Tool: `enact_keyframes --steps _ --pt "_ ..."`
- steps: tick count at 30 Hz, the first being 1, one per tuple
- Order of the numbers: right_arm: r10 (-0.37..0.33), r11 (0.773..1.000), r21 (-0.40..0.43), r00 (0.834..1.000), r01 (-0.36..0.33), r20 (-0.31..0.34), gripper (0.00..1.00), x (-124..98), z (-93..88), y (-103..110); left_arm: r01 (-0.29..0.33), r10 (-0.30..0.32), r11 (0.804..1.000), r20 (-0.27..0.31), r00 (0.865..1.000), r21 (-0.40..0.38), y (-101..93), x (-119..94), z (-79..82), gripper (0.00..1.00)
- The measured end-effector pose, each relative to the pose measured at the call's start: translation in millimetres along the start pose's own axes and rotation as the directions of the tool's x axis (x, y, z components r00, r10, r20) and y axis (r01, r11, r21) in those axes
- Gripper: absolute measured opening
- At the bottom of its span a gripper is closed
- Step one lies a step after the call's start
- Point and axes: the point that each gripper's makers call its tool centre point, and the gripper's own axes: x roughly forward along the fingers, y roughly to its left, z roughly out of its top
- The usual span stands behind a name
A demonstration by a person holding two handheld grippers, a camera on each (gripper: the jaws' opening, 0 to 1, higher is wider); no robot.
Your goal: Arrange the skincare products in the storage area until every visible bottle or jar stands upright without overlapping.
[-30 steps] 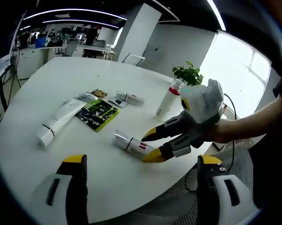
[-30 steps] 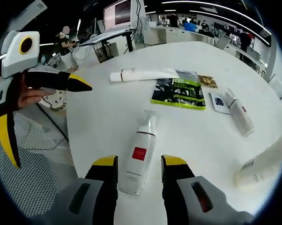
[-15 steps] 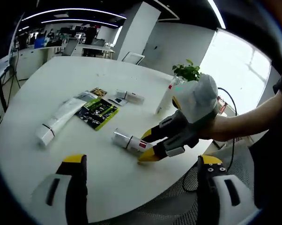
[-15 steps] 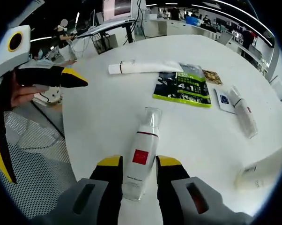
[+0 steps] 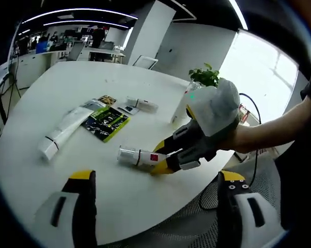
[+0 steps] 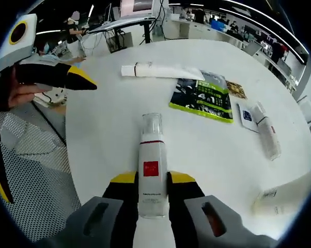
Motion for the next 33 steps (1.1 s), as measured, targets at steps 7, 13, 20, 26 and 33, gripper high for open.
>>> enact_keyframes --steps 7,13,20,26,33 --pt "0.01 1.0 0.025 1.0 -0.01 0.016 0.21 1 -0.4 -2 0.002 -0.002 1.0 -0.003 1.0 0.001 -0.2 0 -0.4 0.9" --pt "0.014 0.999 0.04 1.0 -0.015 0.028 0.21 0 -1.6 -1 0.004 -0.004 1.0 -0.005 1.0 0.003 -0.7 0 -0.6 0.9" --pt "0.017 0.999 0.046 0.999 -0.019 0.045 0.21 -5 -3.4 -3 0.006 -0.006 1.0 0.002 1.0 -0.005 -0.5 0 0.7 0.9" --pt "0.02 0.998 0.057 0.997 -0.024 0.068 0.2 -11 -3.8 -3 0.007 -0.007 1.0 0.009 1.0 -0.017 0.8 0 2.0 0.9" --pt "0.025 0.996 0.083 0.994 -0.035 0.111 0.2 -23 2.5 -1 0.012 -0.011 0.999 0.02 1.0 -0.04 0.8 -1 4.1 0.89"
